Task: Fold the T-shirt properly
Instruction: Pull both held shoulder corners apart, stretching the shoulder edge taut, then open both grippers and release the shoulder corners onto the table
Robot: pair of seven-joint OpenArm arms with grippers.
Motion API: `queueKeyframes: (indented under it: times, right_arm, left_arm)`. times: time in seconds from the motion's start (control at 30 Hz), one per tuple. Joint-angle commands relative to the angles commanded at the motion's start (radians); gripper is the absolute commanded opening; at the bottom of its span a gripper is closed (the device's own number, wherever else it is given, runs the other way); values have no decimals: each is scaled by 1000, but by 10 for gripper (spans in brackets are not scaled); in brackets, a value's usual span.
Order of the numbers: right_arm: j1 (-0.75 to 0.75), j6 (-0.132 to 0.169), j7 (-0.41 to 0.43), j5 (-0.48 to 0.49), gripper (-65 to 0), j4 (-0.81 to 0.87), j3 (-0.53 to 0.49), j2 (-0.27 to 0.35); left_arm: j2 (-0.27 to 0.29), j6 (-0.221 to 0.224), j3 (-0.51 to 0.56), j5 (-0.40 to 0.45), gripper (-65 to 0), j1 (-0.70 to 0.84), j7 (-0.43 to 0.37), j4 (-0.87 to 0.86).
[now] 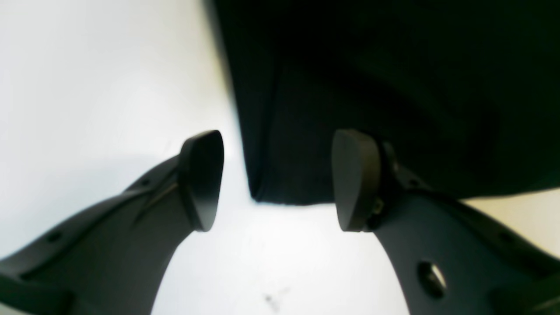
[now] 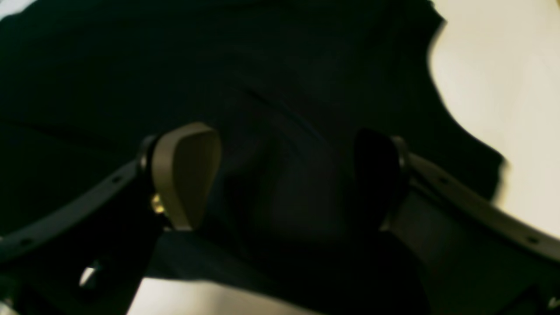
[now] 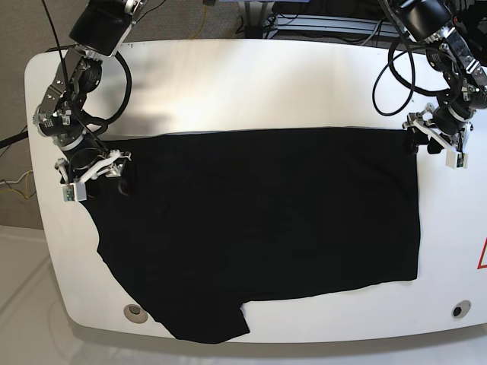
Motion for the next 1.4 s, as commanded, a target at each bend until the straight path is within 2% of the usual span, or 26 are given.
queueKeyframes:
  times: [0.07, 0.33, 0.4, 0.53, 0.8, 1.0, 1.13, 1.2, 1.4]
  right_arm:
    - [-25, -4, 0, -34, -160, 6, 10, 9]
    - [-84, -19, 5, -61, -165, 8, 33, 39]
    - [-140, -42, -13, -61, -166, 22, 23, 63]
    - [-173, -74, -24, -56, -167, 33, 24, 76]
    - [-225, -181, -14, -35, -168, 32, 29, 107]
    - [-236, -175, 10, -42, -168, 9, 32, 113]
    - [-236, -154, 49, -66, -167, -14, 29, 112]
    - [-221, -130, 106, -86, -166, -36, 33, 113]
    - [-198, -104, 140, -100, -172, -70, 46, 103]
  left_arm:
    - [8, 0, -6, -10, -283, 20, -2, 14]
    - [2, 0, 19, 14, -279, 32, -24, 29]
    - [-26, 0, 38, 30, -277, 41, -23, 30]
    - [-39, 0, 47, 31, -276, 62, -29, 39]
    - [-71, 0, 45, 7, -272, 113, -55, 12]
    - [-66, 3, 42, 35, -269, 126, -77, 9]
    - [-54, 24, 43, 86, -267, 132, -107, 19]
    - [-49, 38, 49, 147, -274, 127, -136, 32]
    - [-54, 36, 49, 166, -276, 121, -140, 19]
